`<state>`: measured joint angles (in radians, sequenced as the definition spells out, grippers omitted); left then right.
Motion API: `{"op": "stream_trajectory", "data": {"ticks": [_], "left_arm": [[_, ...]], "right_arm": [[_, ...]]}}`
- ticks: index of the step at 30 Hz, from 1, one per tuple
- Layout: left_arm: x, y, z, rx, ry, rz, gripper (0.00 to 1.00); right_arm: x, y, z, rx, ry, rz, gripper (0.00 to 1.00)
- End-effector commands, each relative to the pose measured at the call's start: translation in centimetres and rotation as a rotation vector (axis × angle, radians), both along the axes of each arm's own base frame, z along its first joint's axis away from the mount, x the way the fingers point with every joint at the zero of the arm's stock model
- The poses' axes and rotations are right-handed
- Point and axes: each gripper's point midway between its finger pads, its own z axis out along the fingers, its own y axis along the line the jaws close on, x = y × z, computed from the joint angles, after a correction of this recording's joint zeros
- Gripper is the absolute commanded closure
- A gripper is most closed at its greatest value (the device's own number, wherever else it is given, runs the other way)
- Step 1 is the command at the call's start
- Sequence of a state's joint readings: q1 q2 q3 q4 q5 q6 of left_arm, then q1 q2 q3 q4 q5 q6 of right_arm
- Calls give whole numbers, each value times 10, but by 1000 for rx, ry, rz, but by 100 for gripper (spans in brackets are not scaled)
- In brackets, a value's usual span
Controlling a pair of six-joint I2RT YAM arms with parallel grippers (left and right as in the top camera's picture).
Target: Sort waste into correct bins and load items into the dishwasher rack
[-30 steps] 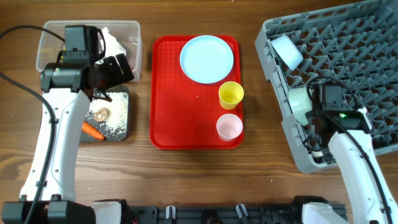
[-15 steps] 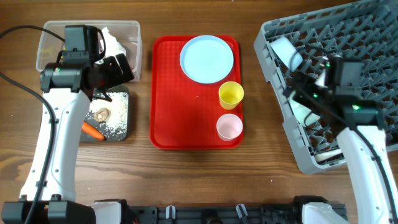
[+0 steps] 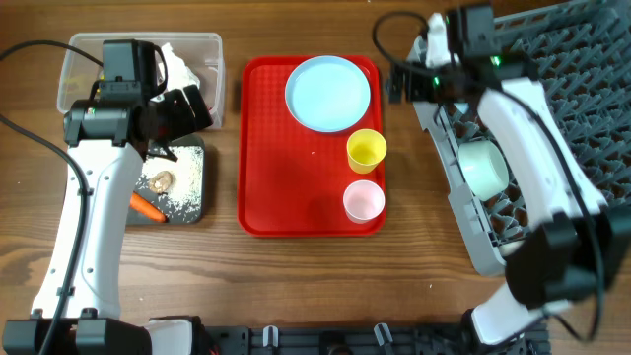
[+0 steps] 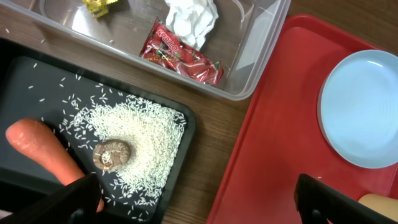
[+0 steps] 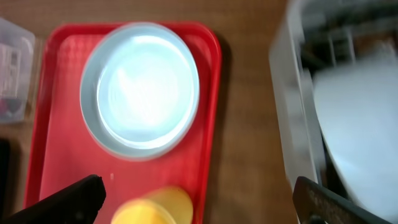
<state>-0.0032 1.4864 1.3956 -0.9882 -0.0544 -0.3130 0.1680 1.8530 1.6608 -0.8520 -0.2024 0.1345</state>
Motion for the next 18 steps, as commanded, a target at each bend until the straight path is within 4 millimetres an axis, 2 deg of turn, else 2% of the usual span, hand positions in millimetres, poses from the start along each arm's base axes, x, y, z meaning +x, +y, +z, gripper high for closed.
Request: {"op": "stream_trajectory", "data": {"ticks": [1,4,8,13,18], "left_arm": [[-1,1,-2,-9,6,12,0],[-1,1,-2,-9,6,12,0],[-1,1,-2,-9,6,12,0],[-1,1,-2,-9,6,12,0],[-1,1,-2,-9,6,12,0]], "right_arm": [[23,19,-27,-10,30,81,0],[29,22,-53,-16,66,84,1],[32,16,-74,-56,92,68,1],[41,0,-77,-142,66,18,1],[45,-6,-81,-172,61,-6,0]]}}
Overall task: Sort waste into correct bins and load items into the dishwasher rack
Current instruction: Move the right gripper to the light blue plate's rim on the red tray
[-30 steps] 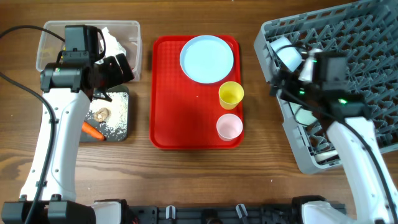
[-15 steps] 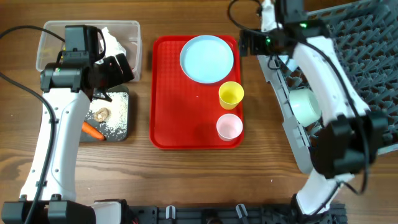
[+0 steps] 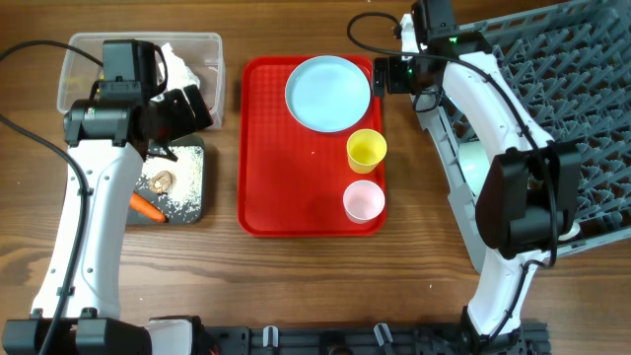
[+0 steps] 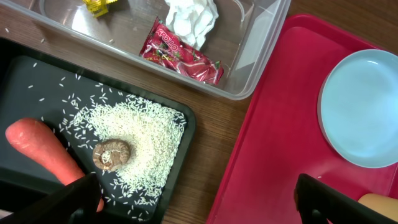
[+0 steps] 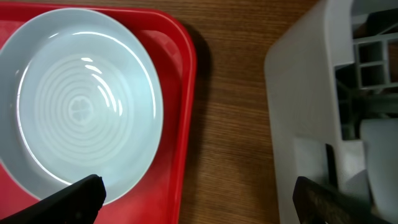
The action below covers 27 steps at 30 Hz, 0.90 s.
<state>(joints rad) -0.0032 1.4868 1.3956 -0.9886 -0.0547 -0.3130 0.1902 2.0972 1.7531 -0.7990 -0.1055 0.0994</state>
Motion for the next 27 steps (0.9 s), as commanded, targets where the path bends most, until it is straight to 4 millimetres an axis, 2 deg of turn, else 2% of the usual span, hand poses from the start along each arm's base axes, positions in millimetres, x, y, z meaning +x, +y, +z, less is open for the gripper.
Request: {"op": "stream_trajectory", "data": {"ticks": [1,8,27], "left_arm": [[0,1,-2,-9,5,12,0],[0,1,-2,-9,5,12,0],[0,1,-2,-9,5,12,0]], "right_arm": [[8,-9,-6,-66,-12,-17,0],[9,-12,-23,-90,9,-25,1],[38,-27,-10,-147,-119,-119,1]]}}
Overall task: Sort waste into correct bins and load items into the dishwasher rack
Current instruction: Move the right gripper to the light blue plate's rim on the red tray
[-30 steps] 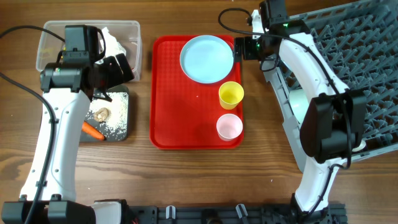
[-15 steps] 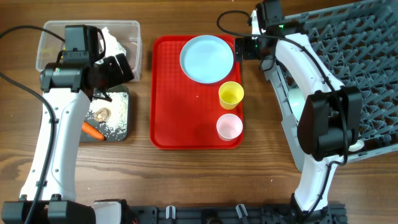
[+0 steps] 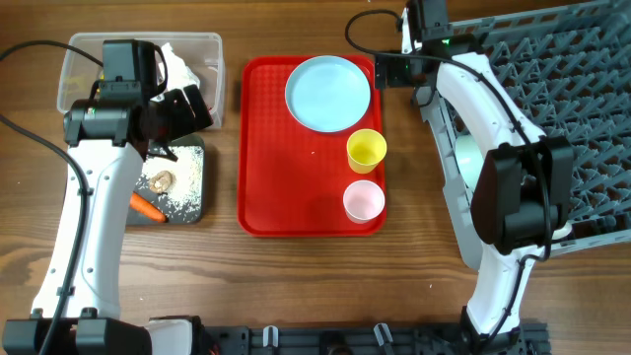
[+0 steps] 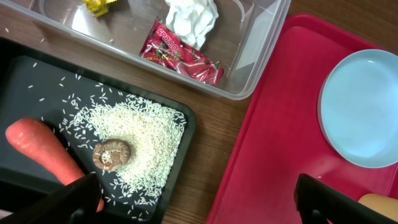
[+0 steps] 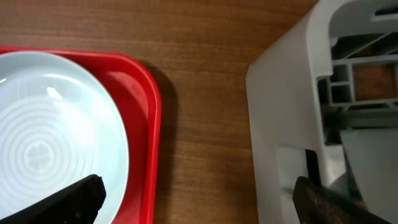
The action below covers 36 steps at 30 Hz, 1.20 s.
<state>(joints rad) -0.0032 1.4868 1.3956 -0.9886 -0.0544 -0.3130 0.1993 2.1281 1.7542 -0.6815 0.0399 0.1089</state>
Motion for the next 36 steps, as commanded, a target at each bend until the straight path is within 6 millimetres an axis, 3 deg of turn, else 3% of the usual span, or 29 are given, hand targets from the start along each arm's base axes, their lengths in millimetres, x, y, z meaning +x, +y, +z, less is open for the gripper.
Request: {"op": "stream_trajectory", "data": {"ticks": [1,25,36], "left_arm": [[0,1,-2,-9,5,12,0],[0,1,-2,-9,5,12,0],[0,1,-2,-9,5,12,0]], "right_arm": [[10,-14,-7,-47,-17,-61,1],[25,-19,-2,-60,-80,-87,0],[30,-35,0,-76,-98,-128,0]]}}
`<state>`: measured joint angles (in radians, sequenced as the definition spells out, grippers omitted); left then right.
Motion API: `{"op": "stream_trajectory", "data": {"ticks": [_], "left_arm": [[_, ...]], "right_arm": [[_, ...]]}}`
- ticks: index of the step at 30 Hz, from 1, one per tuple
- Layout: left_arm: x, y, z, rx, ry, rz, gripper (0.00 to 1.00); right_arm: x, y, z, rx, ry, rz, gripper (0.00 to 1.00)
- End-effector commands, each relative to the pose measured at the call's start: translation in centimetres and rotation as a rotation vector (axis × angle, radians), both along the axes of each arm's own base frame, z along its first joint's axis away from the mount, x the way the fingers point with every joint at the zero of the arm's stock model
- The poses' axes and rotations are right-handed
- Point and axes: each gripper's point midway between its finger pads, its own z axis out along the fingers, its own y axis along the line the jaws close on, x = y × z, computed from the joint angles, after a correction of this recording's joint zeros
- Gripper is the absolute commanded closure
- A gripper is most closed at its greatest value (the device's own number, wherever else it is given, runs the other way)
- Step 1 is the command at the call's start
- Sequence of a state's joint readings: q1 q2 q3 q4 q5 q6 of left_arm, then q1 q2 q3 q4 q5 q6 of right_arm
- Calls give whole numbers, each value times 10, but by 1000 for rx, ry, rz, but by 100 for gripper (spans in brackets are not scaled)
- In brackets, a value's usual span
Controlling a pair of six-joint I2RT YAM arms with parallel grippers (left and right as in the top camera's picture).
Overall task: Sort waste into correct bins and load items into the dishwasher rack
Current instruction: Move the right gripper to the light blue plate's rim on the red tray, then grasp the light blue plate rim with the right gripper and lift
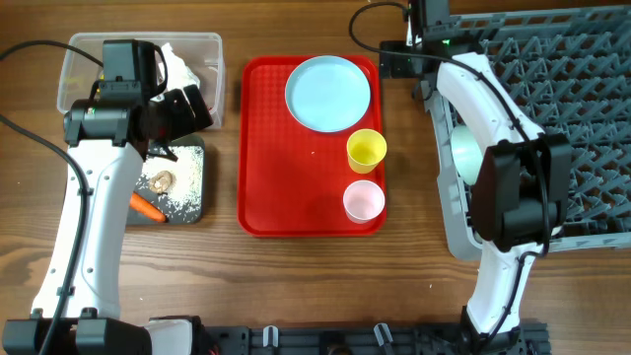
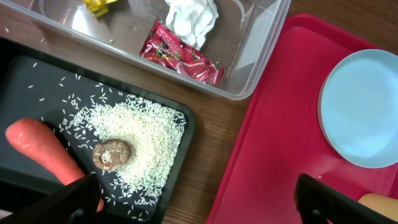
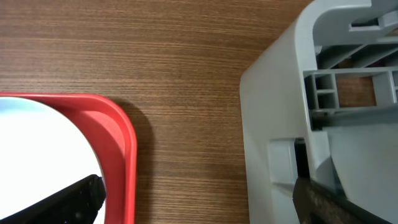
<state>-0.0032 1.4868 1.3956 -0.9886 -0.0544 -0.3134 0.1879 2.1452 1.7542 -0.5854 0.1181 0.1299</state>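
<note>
A red tray (image 1: 286,168) holds a light blue plate (image 1: 327,92), a yellow cup (image 1: 366,150) and a pink cup (image 1: 363,200). The grey dishwasher rack (image 1: 552,118) on the right has a white bowl (image 1: 463,153) inside. My right gripper (image 1: 399,61) is open over bare wood between the tray's back right corner (image 3: 118,143) and the rack's left wall (image 3: 298,124), and its right fingertip (image 3: 348,202) lies over that wall. My left gripper (image 1: 189,106) hangs open and empty above the gap between the black tray (image 2: 180,118) and the red tray (image 2: 273,143).
A clear bin (image 1: 212,54) at the back left holds a red wrapper (image 2: 183,53), crumpled tissue (image 2: 193,15) and a yellow scrap. The black tray carries rice (image 2: 143,137), a carrot (image 2: 43,152) and a brown lump (image 2: 112,154).
My right gripper has shifted a little further from the plate, which has nearly left its wrist view. The rack has turned, its near left corner now further left. The left arm is unchanged.
The rack first lay skewed, with my open right gripper near its back left corner, plate and yellow cup in its view. At each later moment the gripper stood closer to that corner and the rack lay straighter. The left arm has stayed still.
</note>
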Motion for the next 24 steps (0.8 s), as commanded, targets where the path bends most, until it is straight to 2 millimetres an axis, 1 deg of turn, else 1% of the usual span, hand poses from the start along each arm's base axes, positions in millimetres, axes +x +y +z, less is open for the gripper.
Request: {"op": "stream_trajectory", "data": {"ticks": [1,5,7,10,11,13,14,15,17,18,19,21,22,24], "left_arm": [[0,1,-2,-8,5,12,0],[0,1,-2,-8,5,12,0],[0,1,-2,-8,5,12,0],[0,1,-2,-8,5,12,0],[0,1,-2,-8,5,12,0],[0,1,-2,-8,5,12,0],[0,1,-2,-8,5,12,0],[0,1,-2,-8,5,12,0],[0,1,-2,-8,5,12,0],[0,1,-2,-8,5,12,0],[0,1,-2,-8,5,12,0],[0,1,-2,-8,5,12,0],[0,1,-2,-8,5,12,0],[0,1,-2,-8,5,12,0]], "right_arm": [[8,-19,-4,-34,-10,-59,0],[10,-12,-2,-2,-18,-32,0],[10,-4,6,32,-21,-6,0],[8,9,36,99,-50,39,0],[6,12,49,121,-66,53,0],[-2,21,83,176,-105,80,0],[-5,22,94,191,-119,77,0],[-14,27,116,220,-143,91,0],[-22,36,134,270,-158,114,0],[-31,45,148,306,-166,151,0],[-35,50,153,324,-168,171,0],[-39,61,158,357,-165,207,0],[-41,66,157,366,-160,220,0],[-43,74,147,374,-131,210,0]]}}
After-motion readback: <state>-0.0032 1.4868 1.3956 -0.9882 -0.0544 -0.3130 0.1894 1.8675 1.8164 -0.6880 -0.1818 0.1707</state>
